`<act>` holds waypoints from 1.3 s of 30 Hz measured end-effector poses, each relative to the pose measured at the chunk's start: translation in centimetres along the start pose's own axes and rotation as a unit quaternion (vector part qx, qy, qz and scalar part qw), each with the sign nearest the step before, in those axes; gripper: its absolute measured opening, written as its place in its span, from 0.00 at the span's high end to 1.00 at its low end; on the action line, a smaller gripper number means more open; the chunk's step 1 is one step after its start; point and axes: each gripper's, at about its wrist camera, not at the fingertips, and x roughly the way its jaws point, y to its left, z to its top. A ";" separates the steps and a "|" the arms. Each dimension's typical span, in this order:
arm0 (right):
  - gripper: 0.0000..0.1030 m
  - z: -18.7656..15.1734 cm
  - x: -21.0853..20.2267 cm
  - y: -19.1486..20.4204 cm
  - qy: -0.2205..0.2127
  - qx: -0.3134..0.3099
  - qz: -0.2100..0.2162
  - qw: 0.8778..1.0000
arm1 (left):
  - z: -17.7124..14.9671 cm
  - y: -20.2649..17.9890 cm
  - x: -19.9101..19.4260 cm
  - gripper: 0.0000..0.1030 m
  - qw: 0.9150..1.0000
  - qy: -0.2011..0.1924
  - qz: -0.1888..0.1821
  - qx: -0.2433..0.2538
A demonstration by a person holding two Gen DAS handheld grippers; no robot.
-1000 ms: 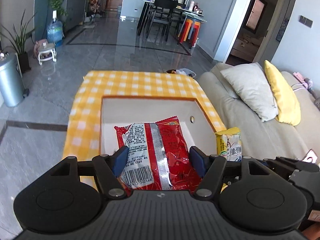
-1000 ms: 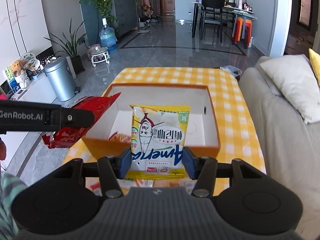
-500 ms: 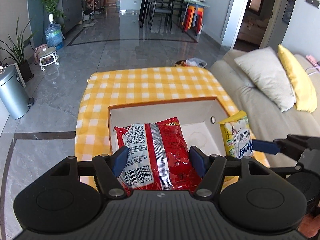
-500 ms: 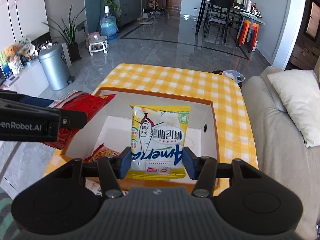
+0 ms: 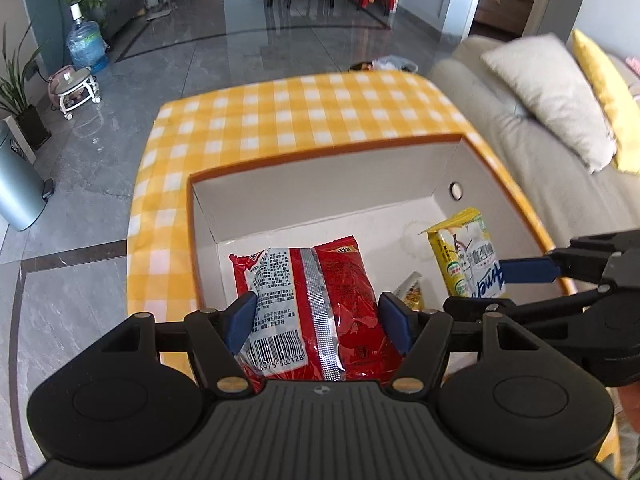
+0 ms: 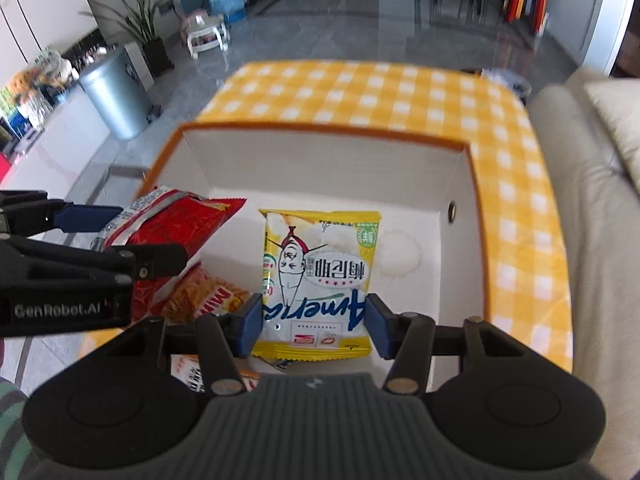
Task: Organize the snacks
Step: 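Lower both packets into the orange box and open both tools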
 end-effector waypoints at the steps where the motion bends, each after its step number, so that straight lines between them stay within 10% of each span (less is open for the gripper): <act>1: 0.49 0.2 0.6 -0.1 0.005 -0.001 -0.005 1.000 | 0.1 -0.1 0.6 0.26 1.000 0.007 0.003 0.003; 15: 0.49 0.3 6.7 -0.3 0.098 -0.038 -0.061 0.993 | 0.2 -2.0 5.0 0.26 0.994 0.058 0.057 0.066; 39: 0.41 0.1 6.1 0.0 0.104 -0.048 -0.087 0.990 | 0.0 -2.2 4.1 0.21 0.994 0.053 0.068 0.072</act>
